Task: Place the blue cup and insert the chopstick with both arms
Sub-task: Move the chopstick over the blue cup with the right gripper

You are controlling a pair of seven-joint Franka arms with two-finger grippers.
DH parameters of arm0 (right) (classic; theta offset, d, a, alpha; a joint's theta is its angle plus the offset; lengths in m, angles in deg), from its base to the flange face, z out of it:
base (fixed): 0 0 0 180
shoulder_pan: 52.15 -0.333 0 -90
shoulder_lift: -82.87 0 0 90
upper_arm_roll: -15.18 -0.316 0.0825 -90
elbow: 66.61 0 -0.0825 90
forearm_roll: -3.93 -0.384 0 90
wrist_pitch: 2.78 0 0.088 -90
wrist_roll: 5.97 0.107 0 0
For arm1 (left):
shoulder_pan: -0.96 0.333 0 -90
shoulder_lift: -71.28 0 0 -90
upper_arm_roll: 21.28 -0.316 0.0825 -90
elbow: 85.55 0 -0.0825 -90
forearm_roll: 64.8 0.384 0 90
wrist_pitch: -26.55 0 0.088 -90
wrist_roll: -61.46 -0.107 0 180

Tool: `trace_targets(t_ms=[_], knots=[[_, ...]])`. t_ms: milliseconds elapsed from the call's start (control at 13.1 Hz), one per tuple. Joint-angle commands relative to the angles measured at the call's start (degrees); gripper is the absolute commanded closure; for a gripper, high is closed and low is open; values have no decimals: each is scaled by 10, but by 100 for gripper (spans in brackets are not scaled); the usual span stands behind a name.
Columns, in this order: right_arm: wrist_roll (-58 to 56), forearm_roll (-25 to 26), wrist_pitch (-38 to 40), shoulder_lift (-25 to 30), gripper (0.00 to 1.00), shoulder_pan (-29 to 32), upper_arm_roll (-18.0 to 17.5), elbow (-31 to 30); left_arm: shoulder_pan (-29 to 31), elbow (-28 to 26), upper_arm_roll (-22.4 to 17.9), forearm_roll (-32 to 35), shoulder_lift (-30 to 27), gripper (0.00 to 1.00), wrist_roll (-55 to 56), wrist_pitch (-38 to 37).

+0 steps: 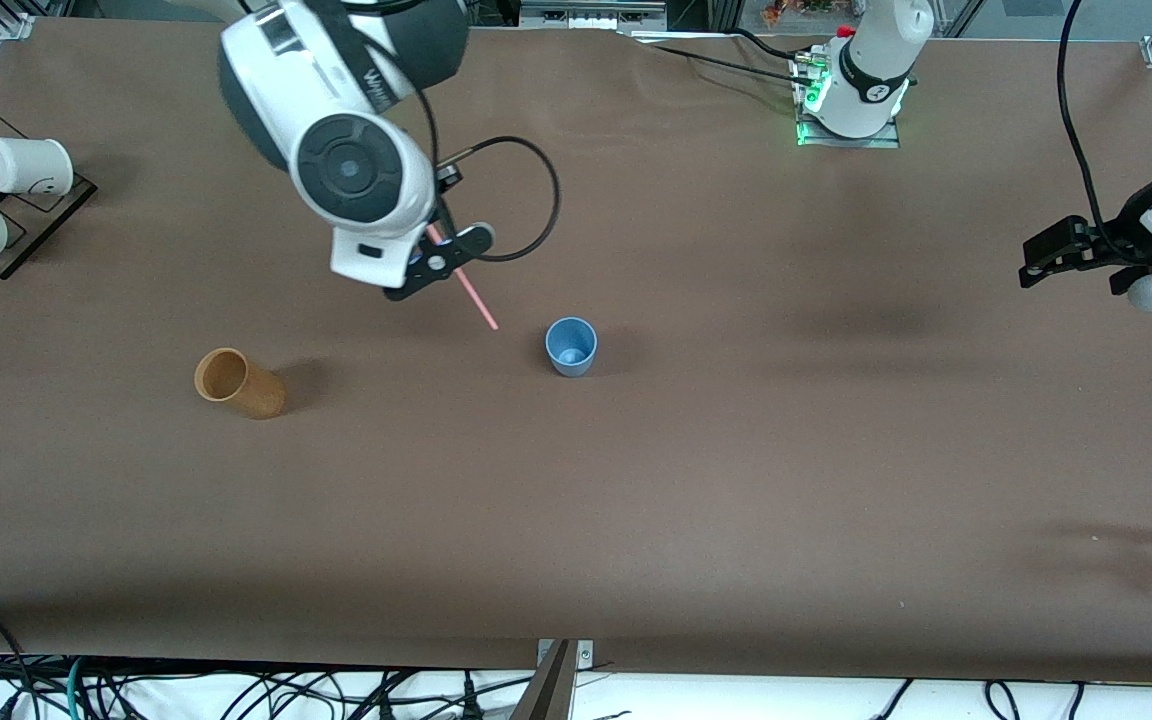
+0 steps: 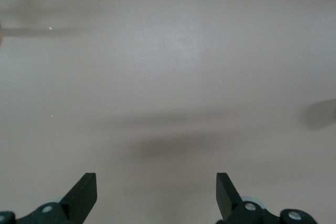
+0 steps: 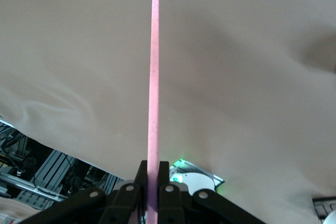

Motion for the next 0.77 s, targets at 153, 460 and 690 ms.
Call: trace_targets(t_ms=[153,460,690], knots=[[34,-9,-31,-27,100,-16,-43,21,1,3,0,-1,1,0,2,-6],[35,-8,-35,-41,100,-20,-55,21,2,2,0,-1,1,0,2,-7],[34,-2,-48,-64,100,-32,-53,22,2,2,0,-1,1,0,2,-7]])
